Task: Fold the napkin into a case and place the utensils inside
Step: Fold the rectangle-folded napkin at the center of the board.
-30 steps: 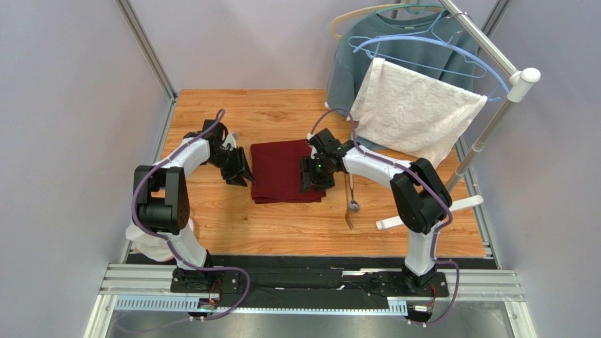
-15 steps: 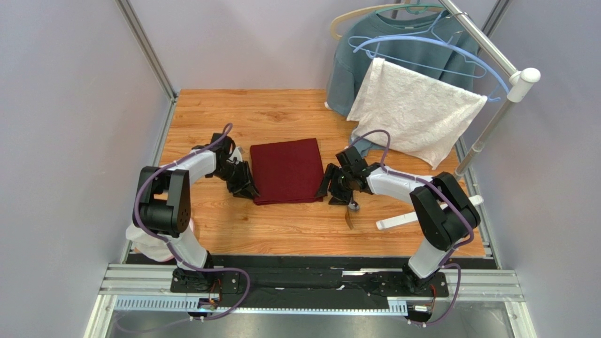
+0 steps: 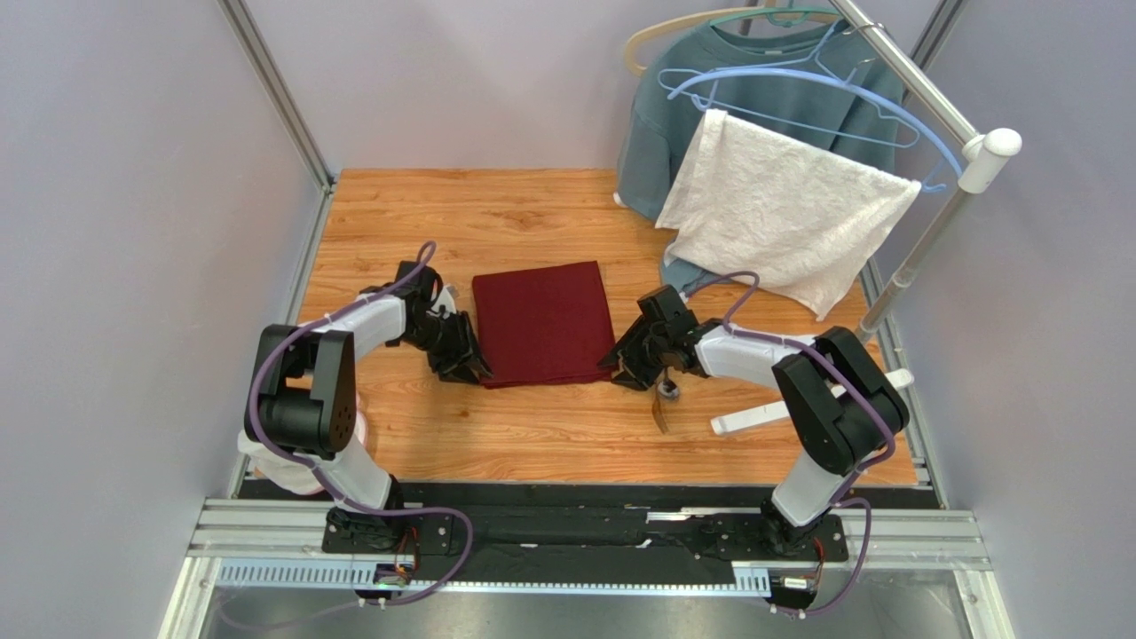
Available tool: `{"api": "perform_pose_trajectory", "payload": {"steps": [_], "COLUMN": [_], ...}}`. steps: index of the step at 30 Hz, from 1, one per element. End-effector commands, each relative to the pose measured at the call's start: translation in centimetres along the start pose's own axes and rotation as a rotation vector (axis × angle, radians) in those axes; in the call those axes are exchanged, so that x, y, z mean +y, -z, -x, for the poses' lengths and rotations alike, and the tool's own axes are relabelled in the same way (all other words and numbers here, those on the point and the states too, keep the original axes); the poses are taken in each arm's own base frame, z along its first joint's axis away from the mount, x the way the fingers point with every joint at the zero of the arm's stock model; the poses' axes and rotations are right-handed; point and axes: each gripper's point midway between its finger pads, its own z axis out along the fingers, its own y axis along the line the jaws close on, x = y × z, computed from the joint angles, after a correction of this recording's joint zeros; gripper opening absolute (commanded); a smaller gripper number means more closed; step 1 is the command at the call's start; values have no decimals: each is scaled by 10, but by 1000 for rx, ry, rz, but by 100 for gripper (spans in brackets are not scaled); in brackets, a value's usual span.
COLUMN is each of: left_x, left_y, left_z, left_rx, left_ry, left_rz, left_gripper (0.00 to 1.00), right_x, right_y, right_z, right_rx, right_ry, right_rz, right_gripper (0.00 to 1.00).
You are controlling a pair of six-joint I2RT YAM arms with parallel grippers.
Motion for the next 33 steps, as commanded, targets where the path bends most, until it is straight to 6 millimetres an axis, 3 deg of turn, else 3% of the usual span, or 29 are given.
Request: {"api": "perform_pose_trajectory", "payload": {"steps": [1,17,20,21,26,31,33], "left_x": [-9,-7,-6,-5,-4,-3,-3], "left_y": [8,0,-1,-1,3,0,0], "left_z": [3,2,1,0,-3,-5,-4], "left_rx": [-39,-47,-43,-41,-64,-53,-54], "left_ry": [-16,15,23,25,25,33,30], "left_rz": [-34,-45,-43,-42,-35,-38,-39], "left_gripper": [45,42,35,27,19,7,6], "right_x": [-32,-57,-63,-64,-63,-63,-68], "right_y": [-2,-13,-12,-12,-12,-15,-17], "right_z": [13,4,3,2,-4,-9,-10], "right_rx": [-102,-96,-98,-100,-86,-89,-88], "right_ry": [-130,-291,-295,-295,-310,-319,-325], "right_rz": [-110,-157,-169,-167,-159,-168,-183], "right_gripper": [48,42,45,50,56,53,45]}}
